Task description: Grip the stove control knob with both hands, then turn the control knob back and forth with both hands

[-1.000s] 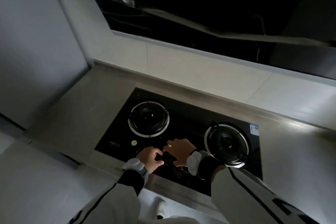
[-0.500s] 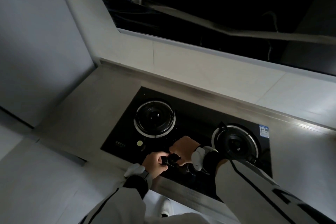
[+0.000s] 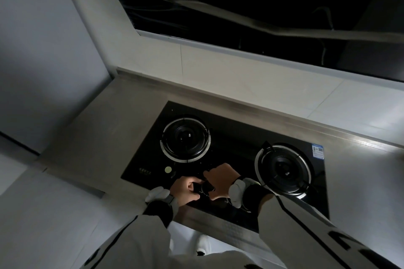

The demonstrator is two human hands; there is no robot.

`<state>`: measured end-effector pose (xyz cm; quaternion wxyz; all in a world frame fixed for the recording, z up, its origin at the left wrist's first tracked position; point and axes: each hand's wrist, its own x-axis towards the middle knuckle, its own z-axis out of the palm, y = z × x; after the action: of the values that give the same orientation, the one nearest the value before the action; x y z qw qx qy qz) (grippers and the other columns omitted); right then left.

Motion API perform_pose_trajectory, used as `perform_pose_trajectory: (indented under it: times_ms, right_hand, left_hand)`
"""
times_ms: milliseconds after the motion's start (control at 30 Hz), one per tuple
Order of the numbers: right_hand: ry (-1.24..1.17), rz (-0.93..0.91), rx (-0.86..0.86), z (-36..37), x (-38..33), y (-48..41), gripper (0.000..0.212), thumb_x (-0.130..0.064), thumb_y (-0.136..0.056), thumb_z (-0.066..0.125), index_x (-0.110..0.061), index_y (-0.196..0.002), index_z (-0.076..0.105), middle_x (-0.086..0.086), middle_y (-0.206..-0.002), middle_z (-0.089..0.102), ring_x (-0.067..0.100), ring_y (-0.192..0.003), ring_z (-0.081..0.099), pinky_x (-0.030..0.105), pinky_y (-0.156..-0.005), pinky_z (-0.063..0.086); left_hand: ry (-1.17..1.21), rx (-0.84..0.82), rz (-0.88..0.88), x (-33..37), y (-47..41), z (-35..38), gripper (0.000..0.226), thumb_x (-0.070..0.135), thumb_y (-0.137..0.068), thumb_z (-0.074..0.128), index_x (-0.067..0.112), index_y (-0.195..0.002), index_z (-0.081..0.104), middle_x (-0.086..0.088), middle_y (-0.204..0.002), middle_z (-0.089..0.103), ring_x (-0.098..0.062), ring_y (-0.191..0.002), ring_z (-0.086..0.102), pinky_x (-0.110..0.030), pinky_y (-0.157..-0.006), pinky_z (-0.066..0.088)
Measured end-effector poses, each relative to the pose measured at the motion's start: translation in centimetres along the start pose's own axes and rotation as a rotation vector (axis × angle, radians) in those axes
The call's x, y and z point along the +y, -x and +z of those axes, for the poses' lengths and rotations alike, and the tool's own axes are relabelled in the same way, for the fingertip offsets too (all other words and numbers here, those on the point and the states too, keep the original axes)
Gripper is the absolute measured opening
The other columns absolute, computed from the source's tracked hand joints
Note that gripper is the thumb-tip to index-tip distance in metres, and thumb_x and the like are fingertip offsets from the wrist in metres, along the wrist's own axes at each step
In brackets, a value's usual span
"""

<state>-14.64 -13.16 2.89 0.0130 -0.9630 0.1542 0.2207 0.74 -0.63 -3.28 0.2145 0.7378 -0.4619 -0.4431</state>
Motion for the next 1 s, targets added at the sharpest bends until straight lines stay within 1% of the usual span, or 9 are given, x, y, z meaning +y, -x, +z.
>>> perform_pose_trajectory:
  times_ms: [67, 167, 300, 500, 633, 700, 767, 867, 1000]
  right_hand:
    - [-0.007, -0.011, -0.034, 0.2, -0.1, -0.3, 0.061, -0.056, -0.088, 0.069, -0.011, -0.127, 0.056, 0.009, -0.105, 0.073, 0.034, -0.091, 0.071, 0.034, -0.071, 0.041]
    - [0.063, -0.048, -0.09, 0.0, 0.2, -1.0, 0.064, -0.059, -0.089, 0.067, -0.013, -0.132, 0.055, 0.009, -0.109, 0.074, 0.034, -0.095, 0.071, 0.034, -0.073, 0.043]
    - [0.135, -0.108, -0.119, -0.5, 0.7, -1.5, 0.061, -0.063, -0.09, 0.064, -0.015, -0.128, 0.062, 0.008, -0.108, 0.075, 0.033, -0.096, 0.071, 0.035, -0.075, 0.044]
    - [0.061, -0.055, -0.14, -0.2, 0.7, -1.6, 0.052, -0.067, -0.088, 0.054, -0.019, -0.088, 0.073, 0.0, -0.08, 0.073, 0.026, -0.073, 0.07, 0.033, -0.072, 0.055]
    - [-0.021, 0.057, -0.111, -0.1, -0.1, -1.2, 0.056, -0.067, -0.09, 0.054, -0.016, -0.068, 0.058, -0.001, -0.069, 0.063, 0.025, -0.066, 0.061, 0.031, -0.064, 0.045]
    - [-0.072, 0.149, -0.089, 0.3, -0.3, -0.7, 0.056, -0.066, -0.092, 0.054, -0.018, -0.063, 0.048, -0.003, -0.066, 0.052, 0.024, -0.069, 0.055, 0.031, -0.066, 0.039]
    - [-0.152, 0.245, -0.099, 0.8, -0.7, -0.5, 0.056, -0.068, -0.093, 0.054, -0.017, -0.07, 0.057, -0.003, -0.07, 0.056, 0.024, -0.074, 0.059, 0.031, -0.068, 0.041]
    - [-0.292, 0.331, -0.134, 1.2, -0.7, -0.4, 0.07, -0.079, -0.09, 0.05, -0.013, -0.098, 0.074, 0.003, -0.092, 0.073, 0.027, -0.088, 0.072, 0.031, -0.071, 0.047]
    - [-0.371, 0.226, -0.232, 1.4, 1.3, 0.7, 0.067, -0.081, -0.09, 0.051, -0.019, -0.099, 0.076, 0.0, -0.089, 0.072, 0.02, -0.08, 0.066, 0.031, -0.073, 0.051]
  left_hand:
    - [0.01, -0.03, -0.004, -0.1, 0.2, -0.1, 0.048, 0.021, -0.07, 0.08, 0.051, -0.107, 0.07, -0.008, -0.099, 0.077, -0.02, -0.093, 0.073, -0.038, -0.093, 0.06]
    - [0.036, -0.104, 0.006, 0.0, 0.8, -0.2, 0.055, 0.013, -0.075, 0.08, 0.035, -0.125, 0.071, 0.006, -0.073, 0.064, -0.003, -0.067, 0.061, -0.025, -0.078, 0.054]
    - [0.106, -0.126, -0.018, -0.4, 1.4, 0.0, 0.063, 0.014, -0.074, 0.081, 0.03, -0.133, 0.068, 0.01, -0.068, 0.058, -0.001, -0.064, 0.054, -0.02, -0.076, 0.047]
    - [0.176, -0.15, -0.037, -0.4, 1.8, 0.5, 0.072, 0.012, -0.075, 0.08, 0.031, -0.142, 0.06, 0.009, -0.063, 0.054, 0.002, -0.056, 0.051, -0.014, -0.068, 0.044]
    - [0.152, -0.187, -0.012, -0.8, 2.1, 0.1, 0.076, 0.01, -0.079, 0.08, 0.032, -0.146, 0.054, 0.007, -0.063, 0.054, 0.002, -0.055, 0.052, -0.011, -0.065, 0.045]
    - [0.102, -0.166, 0.001, -0.5, 2.2, -0.1, 0.074, 0.014, -0.079, 0.081, 0.034, -0.145, 0.055, 0.009, -0.065, 0.055, 0.003, -0.057, 0.053, -0.01, -0.068, 0.044]
    - [0.03, -0.112, 0.012, -0.2, 2.2, 0.0, 0.072, 0.022, -0.077, 0.082, 0.036, -0.143, 0.057, 0.011, -0.07, 0.057, 0.006, -0.059, 0.056, -0.008, -0.07, 0.044]
    - [-0.014, 0.02, 0.028, 0.5, 2.2, 0.7, 0.066, 0.034, -0.07, 0.082, 0.038, -0.134, 0.066, 0.008, -0.08, 0.067, 0.005, -0.063, 0.058, -0.015, -0.074, 0.048]
    - [-0.061, 0.179, 0.059, 1.0, 1.7, 1.7, 0.053, 0.044, -0.066, 0.082, 0.03, -0.117, 0.076, 0.004, -0.106, 0.071, -0.005, -0.094, 0.068, -0.006, -0.078, 0.045]
